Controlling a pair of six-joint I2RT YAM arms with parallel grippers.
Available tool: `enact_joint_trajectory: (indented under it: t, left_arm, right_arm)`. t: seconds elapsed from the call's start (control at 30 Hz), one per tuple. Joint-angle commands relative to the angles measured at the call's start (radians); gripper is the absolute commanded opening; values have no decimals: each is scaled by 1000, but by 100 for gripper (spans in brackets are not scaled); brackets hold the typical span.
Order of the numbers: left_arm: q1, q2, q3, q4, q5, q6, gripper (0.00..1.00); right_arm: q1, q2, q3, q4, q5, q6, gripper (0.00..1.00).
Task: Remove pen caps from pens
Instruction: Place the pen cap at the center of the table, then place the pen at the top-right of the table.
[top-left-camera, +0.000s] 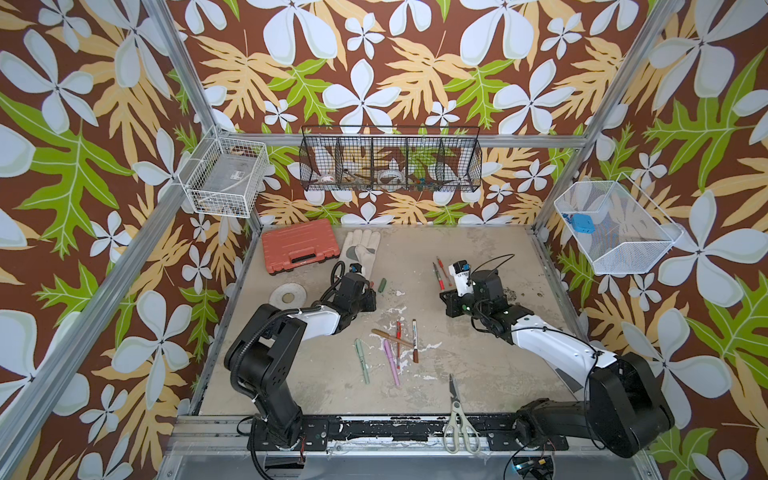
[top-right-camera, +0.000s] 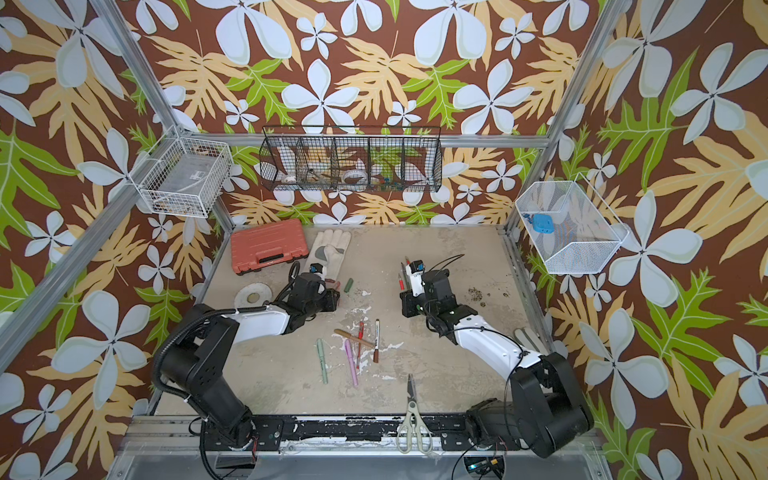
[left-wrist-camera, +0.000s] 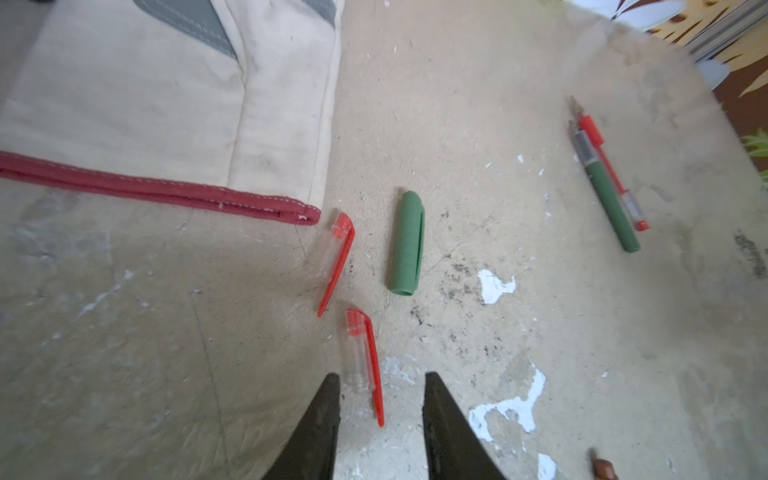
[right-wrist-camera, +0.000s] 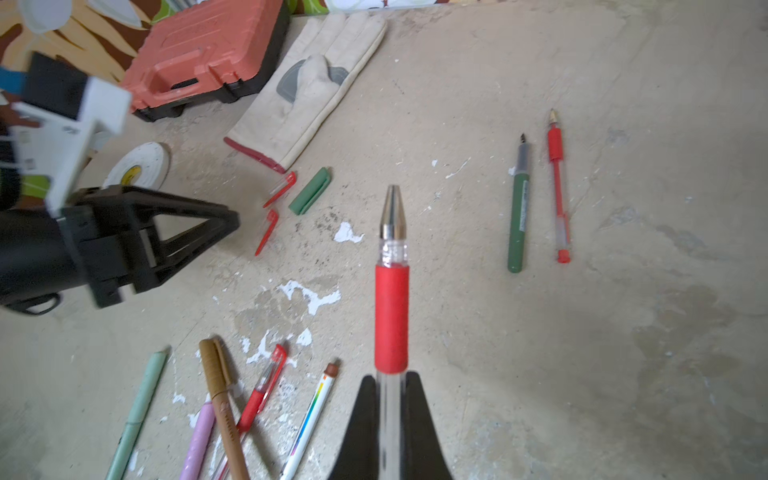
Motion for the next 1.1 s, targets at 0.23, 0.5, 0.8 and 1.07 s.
enact_joint_trajectory:
  t: [0.23,0.5,0.8,1.07]
  left_arm:
    - [-12,-320,-304,363,95,8,37]
    - [-16,-425,-388,464,159,20,36]
    - [-23,-403,-361,427,166,32,35]
    - [-24,-405,-357,415,152,35,35]
  right_arm:
    - [-43,185,157,-64,102,-5,0]
    - [-96,412,388,-192,148,-66,0]
    - [-125,575,562,-269,232,-112,0]
    - [-159,684,667,-323,219,-121,0]
